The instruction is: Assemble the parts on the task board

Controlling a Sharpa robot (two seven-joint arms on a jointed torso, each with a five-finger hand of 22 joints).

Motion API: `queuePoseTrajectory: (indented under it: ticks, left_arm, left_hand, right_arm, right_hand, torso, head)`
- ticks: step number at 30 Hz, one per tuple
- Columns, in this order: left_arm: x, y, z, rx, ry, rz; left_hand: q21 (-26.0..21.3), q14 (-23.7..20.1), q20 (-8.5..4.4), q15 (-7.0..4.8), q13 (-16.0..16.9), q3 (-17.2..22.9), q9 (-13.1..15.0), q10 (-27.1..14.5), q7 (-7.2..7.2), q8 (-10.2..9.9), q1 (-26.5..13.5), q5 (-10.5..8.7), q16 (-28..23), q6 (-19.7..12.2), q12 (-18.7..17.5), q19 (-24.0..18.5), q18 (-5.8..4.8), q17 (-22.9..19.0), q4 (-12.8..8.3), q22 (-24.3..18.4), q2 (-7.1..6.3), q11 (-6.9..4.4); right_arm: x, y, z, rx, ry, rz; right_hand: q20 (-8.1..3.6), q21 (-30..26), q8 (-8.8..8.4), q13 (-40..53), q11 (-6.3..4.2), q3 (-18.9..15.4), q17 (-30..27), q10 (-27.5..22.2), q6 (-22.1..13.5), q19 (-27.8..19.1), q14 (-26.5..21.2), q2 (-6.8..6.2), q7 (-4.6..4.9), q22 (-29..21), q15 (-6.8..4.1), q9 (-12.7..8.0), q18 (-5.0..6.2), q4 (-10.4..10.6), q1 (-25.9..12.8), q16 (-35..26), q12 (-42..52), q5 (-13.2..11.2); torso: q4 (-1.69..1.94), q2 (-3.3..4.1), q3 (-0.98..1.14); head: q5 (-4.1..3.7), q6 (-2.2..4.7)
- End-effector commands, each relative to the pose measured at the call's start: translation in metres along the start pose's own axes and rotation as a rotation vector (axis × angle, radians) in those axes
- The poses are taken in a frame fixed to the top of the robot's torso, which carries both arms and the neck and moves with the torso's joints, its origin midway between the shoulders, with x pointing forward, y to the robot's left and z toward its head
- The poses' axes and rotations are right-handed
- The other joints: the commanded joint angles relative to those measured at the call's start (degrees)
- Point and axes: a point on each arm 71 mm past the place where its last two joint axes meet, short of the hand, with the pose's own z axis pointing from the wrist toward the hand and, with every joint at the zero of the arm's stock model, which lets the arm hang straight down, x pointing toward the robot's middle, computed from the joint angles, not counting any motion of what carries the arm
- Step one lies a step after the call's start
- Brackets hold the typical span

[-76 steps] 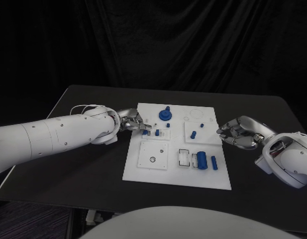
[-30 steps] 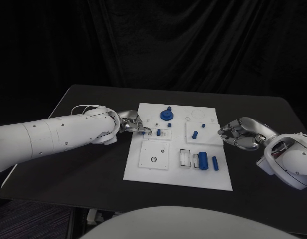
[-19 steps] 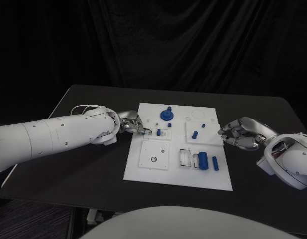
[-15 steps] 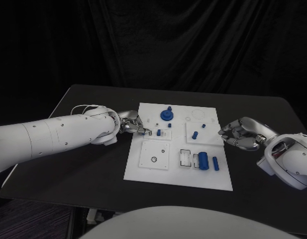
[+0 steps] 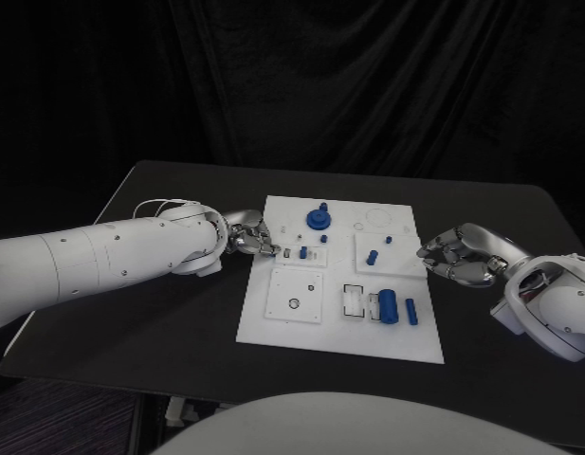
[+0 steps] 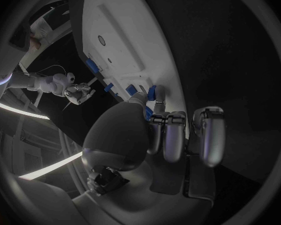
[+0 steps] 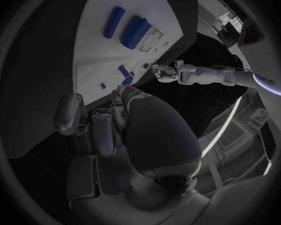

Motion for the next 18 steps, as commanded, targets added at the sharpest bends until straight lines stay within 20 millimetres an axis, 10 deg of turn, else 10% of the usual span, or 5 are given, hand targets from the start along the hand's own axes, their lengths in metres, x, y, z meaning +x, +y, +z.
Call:
queuePoseTrajectory:
  ticks: [1, 10, 18]
  left_arm:
    - [0.003, -0.0025, 0.0001, 0.018, 0.016, -0.003]
    - [0.0026, 0.0002, -0.0016, 0.009, 0.017, -0.004]
    - [0.0033, -0.0004, -0.0033, 0.014, 0.016, -0.006]
  left_hand:
    - [-0.24, 5.95, -0.06, -0.02, 14.95, 0.92, 0.47, 6.14, -0.2, -0.11, 0.7, 0.68, 0.15, 0.27, -0.09, 2.91, 0.77, 15.1, -0.05, 13.01, -0.44, -0.18]
    - [-0.18, 5.95, -0.21, -0.17, 14.95, 4.56, 1.96, 6.14, -0.35, 0.21, 2.15, 2.45, 0.15, 0.56, -0.09, 2.95, 0.76, 15.1, -1.03, 13.03, -2.5, -0.33]
    - [-0.15, 5.95, -0.32, -0.23, 14.95, 10.33, 3.96, 6.14, -0.23, 0.42, 2.88, 0.28, 0.15, 0.32, -0.09, 2.98, 0.74, 15.1, -2.96, 13.05, -4.96, -0.33]
  right_arm:
    - [0.0009, -0.0015, 0.0, 0.02, 0.012, -0.002]
    - [0.0013, -0.0024, 0.0001, 0.029, 0.019, -0.003]
    - [0.0019, -0.0032, 0.0003, 0.037, 0.028, -0.005]
  right_hand:
    - [0.15, -0.53, 0.09, -0.14, -0.07, 0.18, 5.88, -0.41, 0.27, -0.32, 0.47, 0.12, 0.23, 8.33, 0.37, -0.1, 1.1, -0.1, 0.44, -0.42, -0.32, 0.35]
    - [0.17, -1.31, 0.02, -0.62, -0.05, 0.3, 5.27, -0.95, 0.14, -0.77, 0.06, 0.05, 0.27, 8.09, 0.39, -0.16, 1.27, -0.2, 0.46, -0.91, -0.7, 0.44]
    - [0.21, -2.25, -0.06, -1.26, 0.0, 0.48, 4.6, -1.69, 0.0, -1.34, -0.44, -0.06, 0.32, 7.82, 0.44, -0.24, 1.45, -0.33, 0.43, -1.48, -1.22, 0.47]
  torso:
    - [-0.01, -0.01, 0.01]
    - [0.01, -0.02, 0.0]
    - [0.01, 0.02, 0.02]
  head:
    - [0.06, -0.01]
    - [-0.01, -0.01]
    - [-0.01, -0.01]
